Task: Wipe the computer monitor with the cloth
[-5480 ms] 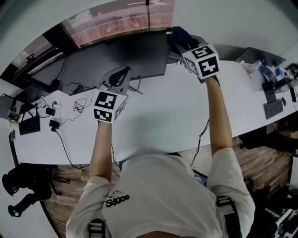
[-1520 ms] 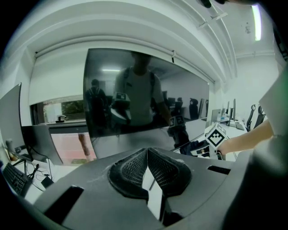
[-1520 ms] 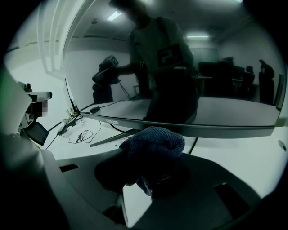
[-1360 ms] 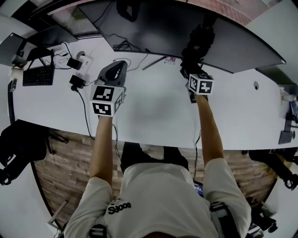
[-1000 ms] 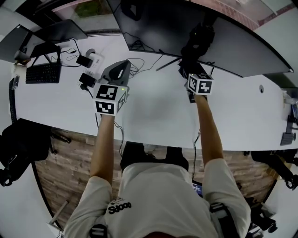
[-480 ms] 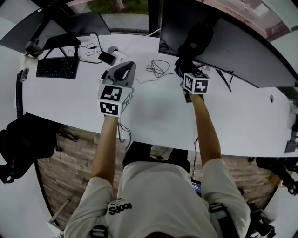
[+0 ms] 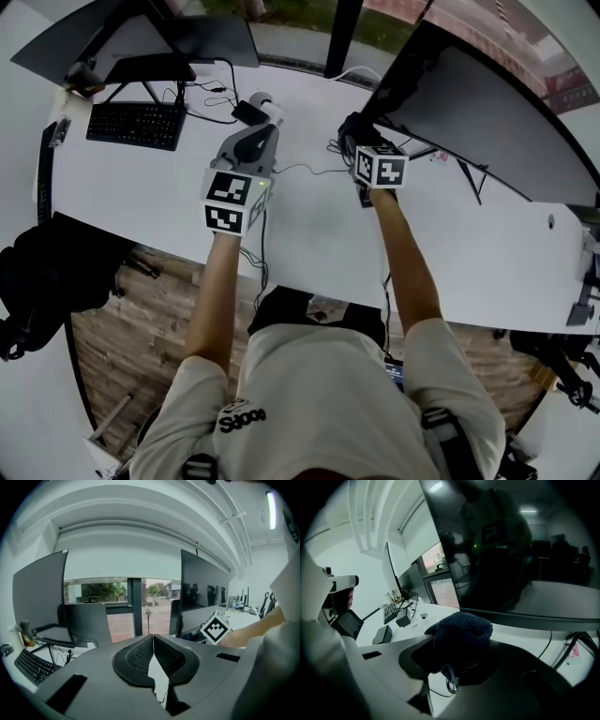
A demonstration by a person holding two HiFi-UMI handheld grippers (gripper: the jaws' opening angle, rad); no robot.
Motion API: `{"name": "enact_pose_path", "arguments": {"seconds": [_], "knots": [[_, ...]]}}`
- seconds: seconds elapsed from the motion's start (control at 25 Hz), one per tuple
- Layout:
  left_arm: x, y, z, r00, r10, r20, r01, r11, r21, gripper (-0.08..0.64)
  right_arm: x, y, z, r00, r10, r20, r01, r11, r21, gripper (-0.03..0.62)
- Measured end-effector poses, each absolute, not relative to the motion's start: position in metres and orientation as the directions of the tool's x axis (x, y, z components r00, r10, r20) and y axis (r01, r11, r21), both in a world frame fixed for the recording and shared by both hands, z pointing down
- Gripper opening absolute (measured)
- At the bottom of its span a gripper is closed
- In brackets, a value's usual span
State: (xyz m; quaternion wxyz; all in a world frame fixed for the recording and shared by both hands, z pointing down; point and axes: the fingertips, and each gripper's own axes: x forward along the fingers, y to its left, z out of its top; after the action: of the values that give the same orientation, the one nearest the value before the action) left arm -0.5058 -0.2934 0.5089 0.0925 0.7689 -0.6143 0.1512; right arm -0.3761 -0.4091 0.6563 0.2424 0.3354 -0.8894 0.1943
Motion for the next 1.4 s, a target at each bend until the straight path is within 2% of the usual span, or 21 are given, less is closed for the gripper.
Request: {"name": "enact_pose_path", "arguments": {"seconds": [0.2,0.4,0.68,1.4], "knots": [[-0.523,-0.292,0.506,0.186,-0.921,0.343,-0.977,-0.212,-0.038,0.017,-0.412,-0.406,0.642,-0.692,-0.486,0.534,-0.666,0.715,-0.213,0.089],[-0.533,-0.291,0.500,0.178,-0.923,0.341,-0.977,-0.206,-0.047,0.017,-0.407,-0.420,0.632,-0.648,-0.536,0.540,-0.738,0.617,-0.273,0.089],[-0.530,-0.293,0.482,0.179,-0.928,0.325,-0.975,-0.213,-0.069,0.017,-0.405,-0.420,0.605,-0.669,-0.548,0.503,-0.740,0.556,-0.378,0.089],[-0.500,-0.288,0.406,0.222,-0.952,0.212,-0.962,-0.249,-0.112,0.017,-0.402,-0.406,0.449,-0.720,-0.596,0.356,-0.693,0.645,-0.322,0.089]]}}
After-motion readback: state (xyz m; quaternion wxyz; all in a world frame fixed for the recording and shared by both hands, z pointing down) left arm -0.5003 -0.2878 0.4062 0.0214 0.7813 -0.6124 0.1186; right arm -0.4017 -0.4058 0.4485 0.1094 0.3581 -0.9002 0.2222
